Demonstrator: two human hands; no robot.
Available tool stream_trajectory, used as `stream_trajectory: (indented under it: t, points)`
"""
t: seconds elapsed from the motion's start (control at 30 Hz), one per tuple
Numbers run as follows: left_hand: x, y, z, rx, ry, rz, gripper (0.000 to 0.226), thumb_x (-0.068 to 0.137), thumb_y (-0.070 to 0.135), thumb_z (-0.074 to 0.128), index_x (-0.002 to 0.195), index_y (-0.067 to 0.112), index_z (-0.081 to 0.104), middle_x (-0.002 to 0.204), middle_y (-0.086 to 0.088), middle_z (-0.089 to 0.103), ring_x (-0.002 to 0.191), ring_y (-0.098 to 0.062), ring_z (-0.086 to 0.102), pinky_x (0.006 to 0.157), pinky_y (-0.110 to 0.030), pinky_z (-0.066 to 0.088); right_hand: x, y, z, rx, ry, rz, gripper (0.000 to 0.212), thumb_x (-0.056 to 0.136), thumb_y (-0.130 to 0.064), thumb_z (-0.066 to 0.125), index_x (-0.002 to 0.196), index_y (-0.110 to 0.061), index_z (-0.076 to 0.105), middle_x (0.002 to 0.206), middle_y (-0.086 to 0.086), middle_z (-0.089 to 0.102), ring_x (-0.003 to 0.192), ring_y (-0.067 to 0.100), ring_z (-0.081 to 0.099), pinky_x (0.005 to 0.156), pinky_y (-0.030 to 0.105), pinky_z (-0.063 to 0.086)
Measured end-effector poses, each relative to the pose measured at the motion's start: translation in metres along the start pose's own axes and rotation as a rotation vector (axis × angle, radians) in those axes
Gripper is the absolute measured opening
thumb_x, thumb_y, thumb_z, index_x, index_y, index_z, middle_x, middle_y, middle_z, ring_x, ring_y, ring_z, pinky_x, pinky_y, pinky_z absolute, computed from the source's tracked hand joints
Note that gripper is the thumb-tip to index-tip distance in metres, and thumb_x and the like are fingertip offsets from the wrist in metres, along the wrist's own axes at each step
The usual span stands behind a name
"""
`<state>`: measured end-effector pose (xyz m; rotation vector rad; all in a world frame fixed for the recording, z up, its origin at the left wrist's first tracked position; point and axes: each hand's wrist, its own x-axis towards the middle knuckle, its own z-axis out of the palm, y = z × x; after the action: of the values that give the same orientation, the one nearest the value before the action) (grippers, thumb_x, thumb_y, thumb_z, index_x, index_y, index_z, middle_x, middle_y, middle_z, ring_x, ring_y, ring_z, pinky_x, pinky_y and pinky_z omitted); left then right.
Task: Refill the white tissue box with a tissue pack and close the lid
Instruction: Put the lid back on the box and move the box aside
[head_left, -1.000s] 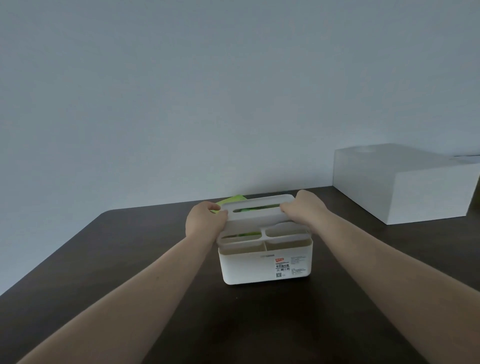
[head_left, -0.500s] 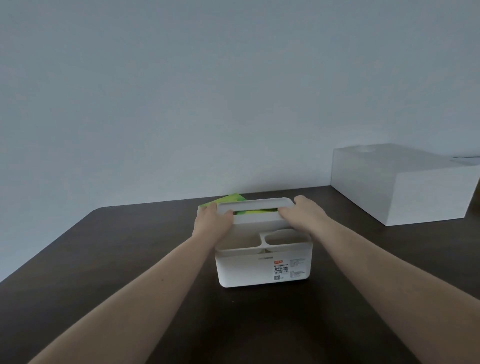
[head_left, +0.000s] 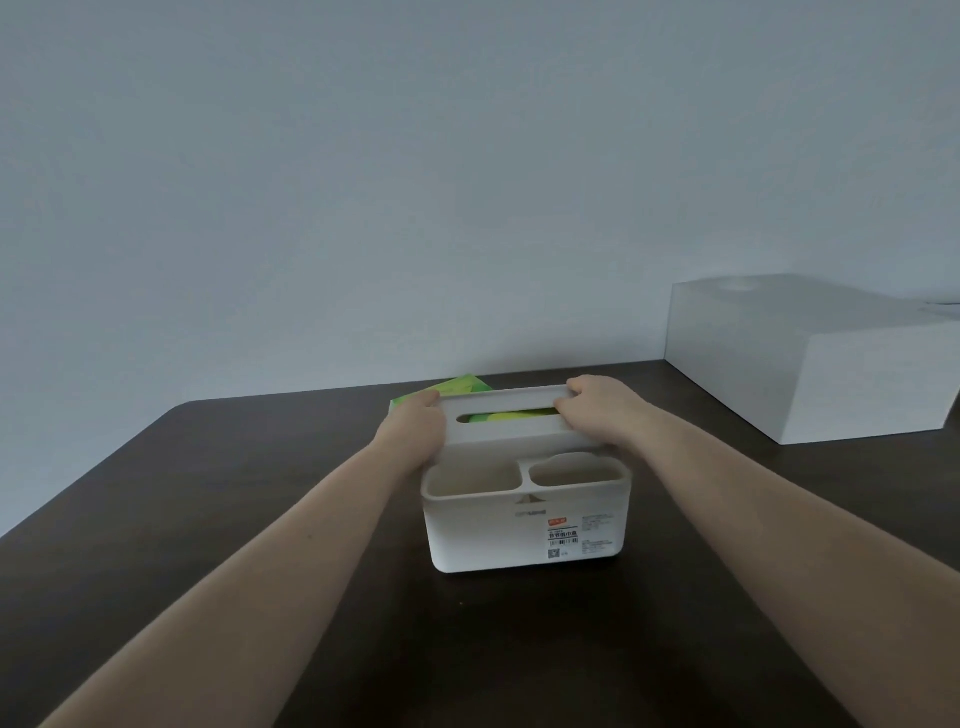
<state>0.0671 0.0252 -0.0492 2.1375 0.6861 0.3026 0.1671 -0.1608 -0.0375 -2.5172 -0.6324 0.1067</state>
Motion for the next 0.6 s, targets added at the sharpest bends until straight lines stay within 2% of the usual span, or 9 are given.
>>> stream_trajectory:
  t: [0.07, 0.13, 0.2, 0.23, 0.33, 0.37, 0.43, 0.5, 0.6]
  points:
    - [-0.002, 0.003, -0.002, 0.101, 0.0, 0.01, 0.052, 0.094, 0.013, 0.031, 0.144, 0.019, 0.042, 0.141, -0.012, 0.053, 0.128, -0.036, 0.05, 0.108, -0.041, 0.042, 0.0, -0.003, -0.003, -0.028, -0.006, 0.014, 0.022, 0.093, -0.02, 0.04, 0.073, -0.013, 0.046, 0.083, 0.004, 0.053, 0.084, 0.025, 0.049, 0.056, 0.028, 0.032]
    - [-0.006, 0.007, -0.003, 0.165, 0.006, 0.019, 0.051, 0.093, 0.01, 0.03, 0.142, 0.014, 0.043, 0.139, -0.014, 0.054, 0.125, -0.036, 0.051, 0.106, -0.039, 0.042, -0.002, -0.006, -0.003, -0.071, -0.013, 0.024, 0.021, 0.094, -0.02, 0.038, 0.095, -0.007, 0.055, 0.103, 0.011, 0.059, 0.091, 0.027, 0.052, 0.066, 0.031, 0.037]
    - [-0.009, 0.01, -0.001, 0.187, 0.025, 0.023, 0.049, 0.094, 0.008, 0.029, 0.142, 0.009, 0.042, 0.14, -0.016, 0.052, 0.124, -0.036, 0.051, 0.104, -0.039, 0.043, -0.008, -0.008, -0.001, -0.084, 0.002, 0.041, 0.032, 0.095, -0.019, 0.036, 0.115, -0.003, 0.055, 0.117, 0.017, 0.059, 0.103, 0.033, 0.057, 0.076, 0.034, 0.039]
    - [-0.013, 0.011, 0.0, 0.176, 0.037, 0.023, 0.047, 0.096, 0.009, 0.028, 0.141, 0.007, 0.041, 0.14, -0.017, 0.052, 0.124, -0.036, 0.052, 0.104, -0.041, 0.043, -0.012, -0.007, 0.001, -0.063, 0.017, 0.036, 0.034, 0.096, -0.02, 0.034, 0.117, -0.004, 0.055, 0.12, 0.018, 0.059, 0.107, 0.034, 0.057, 0.078, 0.035, 0.039]
    - [-0.027, 0.013, -0.001, 0.143, 0.055, 0.013, 0.043, 0.102, 0.017, 0.024, 0.135, 0.002, 0.047, 0.138, -0.02, 0.052, 0.126, -0.038, 0.05, 0.106, -0.046, 0.041, -0.025, -0.002, 0.005, 0.084, 0.101, 0.022, 0.032, 0.096, -0.033, 0.029, 0.099, -0.013, 0.053, 0.113, 0.013, 0.062, 0.099, 0.029, 0.055, 0.084, 0.039, 0.042]
    - [-0.033, 0.013, -0.002, 0.146, 0.05, 0.021, 0.044, 0.102, 0.02, 0.022, 0.134, 0.003, 0.047, 0.138, -0.02, 0.052, 0.126, -0.038, 0.049, 0.107, -0.046, 0.04, -0.032, 0.0, 0.005, 0.124, 0.117, 0.021, 0.035, 0.096, -0.039, 0.028, 0.1, -0.015, 0.053, 0.112, 0.01, 0.061, 0.101, 0.029, 0.055, 0.087, 0.041, 0.043]
    - [-0.045, 0.012, -0.004, 0.117, 0.013, 0.018, 0.053, 0.101, 0.037, 0.023, 0.142, 0.008, 0.04, 0.146, -0.016, 0.045, 0.132, -0.037, 0.044, 0.111, -0.045, 0.035, -0.048, 0.003, 0.006, 0.135, 0.095, 0.016, 0.048, 0.096, -0.048, 0.028, 0.122, -0.015, 0.052, 0.122, 0.008, 0.059, 0.117, 0.03, 0.054, 0.095, 0.042, 0.042]
    - [-0.057, 0.005, -0.001, 0.09, 0.009, 0.005, 0.063, 0.099, 0.048, 0.025, 0.149, 0.011, 0.03, 0.15, -0.014, 0.04, 0.137, -0.035, 0.039, 0.113, -0.044, 0.032, -0.064, 0.004, 0.009, 0.129, 0.057, -0.007, 0.056, 0.097, -0.051, 0.03, 0.141, -0.018, 0.039, 0.138, 0.008, 0.053, 0.127, 0.028, 0.049, 0.101, 0.042, 0.04]
    - [-0.071, -0.005, 0.007, 0.057, 0.009, -0.004, 0.061, 0.099, 0.047, 0.027, 0.145, 0.008, 0.031, 0.143, -0.018, 0.046, 0.13, -0.036, 0.045, 0.108, -0.043, 0.037, -0.074, 0.007, 0.011, 0.107, 0.06, -0.029, 0.059, 0.096, -0.052, 0.033, 0.142, -0.015, 0.034, 0.141, 0.008, 0.05, 0.126, 0.027, 0.049, 0.098, 0.042, 0.041]
